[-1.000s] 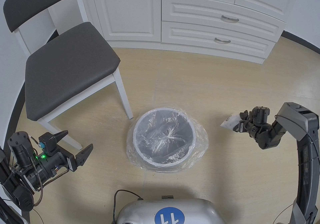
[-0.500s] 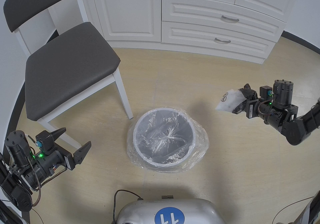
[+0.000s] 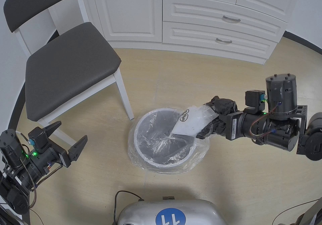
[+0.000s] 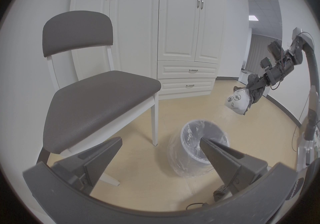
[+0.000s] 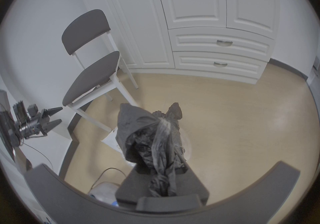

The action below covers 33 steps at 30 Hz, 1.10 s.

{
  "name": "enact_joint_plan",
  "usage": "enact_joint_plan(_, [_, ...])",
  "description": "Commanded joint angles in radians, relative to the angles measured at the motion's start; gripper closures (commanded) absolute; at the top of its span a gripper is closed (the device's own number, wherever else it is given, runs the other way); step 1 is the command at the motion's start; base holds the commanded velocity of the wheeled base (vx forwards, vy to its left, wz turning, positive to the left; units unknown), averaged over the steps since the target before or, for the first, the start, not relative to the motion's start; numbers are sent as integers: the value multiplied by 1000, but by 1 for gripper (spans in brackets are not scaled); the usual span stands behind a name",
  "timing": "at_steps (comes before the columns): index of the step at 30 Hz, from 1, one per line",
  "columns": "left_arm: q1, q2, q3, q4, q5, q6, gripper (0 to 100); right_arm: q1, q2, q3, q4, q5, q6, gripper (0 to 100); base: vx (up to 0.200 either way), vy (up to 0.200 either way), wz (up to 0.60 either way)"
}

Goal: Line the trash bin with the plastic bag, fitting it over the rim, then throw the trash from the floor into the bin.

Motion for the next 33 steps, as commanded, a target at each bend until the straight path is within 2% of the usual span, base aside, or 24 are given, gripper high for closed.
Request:
enact_joint_plan(1, [3,-56,11,0,-3,18,0,95,150,-344,346,-54,70,100,0,0,0])
enact_joint_plan(4, [5,-48,8,0,-3,75,0,127,259,-588,564,-92,58,100,0,0,0])
enact_joint_plan(5, [5,-46,10,0,-1,80,0,129,272,-613,585,-97,57,100,0,0,0])
enact_joint_plan(7, [3,-42,17,4,-1,118,0,141,382,-814,770,-120,40,100,0,0,0])
enact_joint_plan(8, [3,-42,17,4,-1,118,0,141,382,-814,770,-120,40,100,0,0,0])
enact_joint_plan(9, [6,-36,17,0,-1,127,0,150,462,-913,863,-127,29,100,0,0,0])
enact_joint_plan(10, [8,-39,17,0,-1,126,0,153,495,-950,891,-135,29,100,0,0,0])
enact_joint_plan(15, [19,-49,17,0,-3,126,0,161,614,-1004,900,-204,28,100,0,0,0])
enact_joint_plan(23, [23,-56,17,0,-3,126,0,144,700,-1008,837,-212,40,100,0,0,0])
enact_joint_plan(33, [23,-52,17,0,-3,126,0,126,724,-1002,834,-209,44,100,0,0,0])
